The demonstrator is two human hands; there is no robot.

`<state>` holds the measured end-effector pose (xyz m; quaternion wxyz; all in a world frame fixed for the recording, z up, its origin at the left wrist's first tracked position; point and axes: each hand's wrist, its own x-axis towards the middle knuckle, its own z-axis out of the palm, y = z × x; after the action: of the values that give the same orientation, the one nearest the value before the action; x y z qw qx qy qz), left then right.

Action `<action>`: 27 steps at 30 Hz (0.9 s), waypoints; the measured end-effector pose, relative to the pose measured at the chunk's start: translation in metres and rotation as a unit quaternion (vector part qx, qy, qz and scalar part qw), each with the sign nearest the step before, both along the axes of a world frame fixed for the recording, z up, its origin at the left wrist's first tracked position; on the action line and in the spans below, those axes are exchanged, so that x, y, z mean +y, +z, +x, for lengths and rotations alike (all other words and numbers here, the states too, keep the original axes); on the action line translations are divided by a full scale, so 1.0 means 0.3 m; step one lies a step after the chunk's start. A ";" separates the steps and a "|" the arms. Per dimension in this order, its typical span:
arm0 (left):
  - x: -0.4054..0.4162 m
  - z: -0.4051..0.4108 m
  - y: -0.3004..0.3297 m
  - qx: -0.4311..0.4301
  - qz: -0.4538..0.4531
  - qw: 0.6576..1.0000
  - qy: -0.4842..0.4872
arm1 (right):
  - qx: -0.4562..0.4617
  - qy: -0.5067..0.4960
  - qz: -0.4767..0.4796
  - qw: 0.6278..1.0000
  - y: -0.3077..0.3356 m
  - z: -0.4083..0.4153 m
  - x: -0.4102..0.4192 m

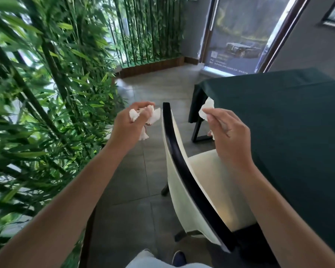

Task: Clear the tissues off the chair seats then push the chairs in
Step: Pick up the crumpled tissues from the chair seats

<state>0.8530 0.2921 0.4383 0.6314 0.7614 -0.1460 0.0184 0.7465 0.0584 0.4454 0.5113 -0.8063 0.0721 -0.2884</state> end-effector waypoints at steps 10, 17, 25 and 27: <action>-0.026 0.336 0.016 -0.061 0.019 0.998 0.009 | 0.009 -0.036 -0.018 0.999 -0.036 0.213 -0.027; 0.011 0.697 -0.009 -0.181 0.068 0.980 -0.037 | -0.006 -0.108 -0.069 0.992 0.005 0.524 0.047; 0.022 0.994 0.006 -0.280 0.084 0.955 -0.057 | -0.029 -0.165 -0.142 0.976 0.023 0.816 0.123; -0.007 1.062 -0.005 -0.288 0.075 0.953 -0.061 | -0.031 -0.167 -0.157 0.973 0.019 0.869 0.107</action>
<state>1.1716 0.2901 0.4367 0.5040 0.7583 -0.3686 0.1872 1.0071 0.0904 0.4512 0.3248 -0.8439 0.1435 -0.4022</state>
